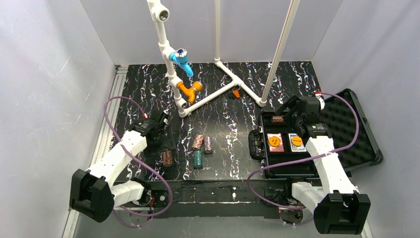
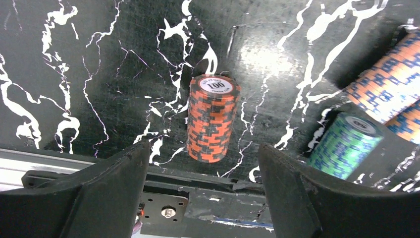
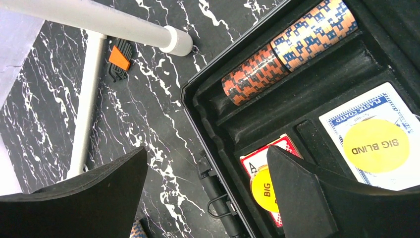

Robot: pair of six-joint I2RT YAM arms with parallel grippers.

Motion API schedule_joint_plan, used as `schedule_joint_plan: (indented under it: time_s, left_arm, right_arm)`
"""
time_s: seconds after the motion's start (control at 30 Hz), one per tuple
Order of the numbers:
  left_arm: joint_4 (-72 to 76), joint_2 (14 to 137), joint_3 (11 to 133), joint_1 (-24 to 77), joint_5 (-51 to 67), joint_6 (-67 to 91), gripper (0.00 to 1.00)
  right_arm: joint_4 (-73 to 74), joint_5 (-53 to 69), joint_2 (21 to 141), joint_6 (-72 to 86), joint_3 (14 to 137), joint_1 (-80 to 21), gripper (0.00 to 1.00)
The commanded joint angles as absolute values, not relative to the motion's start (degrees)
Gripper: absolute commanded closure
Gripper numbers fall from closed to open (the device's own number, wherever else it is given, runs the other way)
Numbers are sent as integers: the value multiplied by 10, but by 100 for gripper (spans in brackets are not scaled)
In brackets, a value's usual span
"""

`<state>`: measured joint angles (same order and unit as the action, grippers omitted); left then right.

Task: Pack up texas hold em set

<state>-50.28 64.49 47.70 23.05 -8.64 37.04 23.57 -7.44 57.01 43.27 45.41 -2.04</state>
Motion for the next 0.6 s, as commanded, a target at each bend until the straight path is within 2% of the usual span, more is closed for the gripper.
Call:
schedule_joint_plan:
  time_s: [0.0,0.17,0.47,0.57]
  left_arm:
    - [-480,684,451,229,-99,381,24]
    - [-446,719,434,230,-73,379,32]
    - [-418,769,422,230,-55,385,35]
    - [-400,777,410,230,-51,387,40]
  right_arm:
    - [201,-52,557,407,447,-26,2]
    - [193,-42,552,400,442,-30,2]
    - [196,-28,548,401,437,-32,2]
    - [197,-27,544,401,434,-32,2]
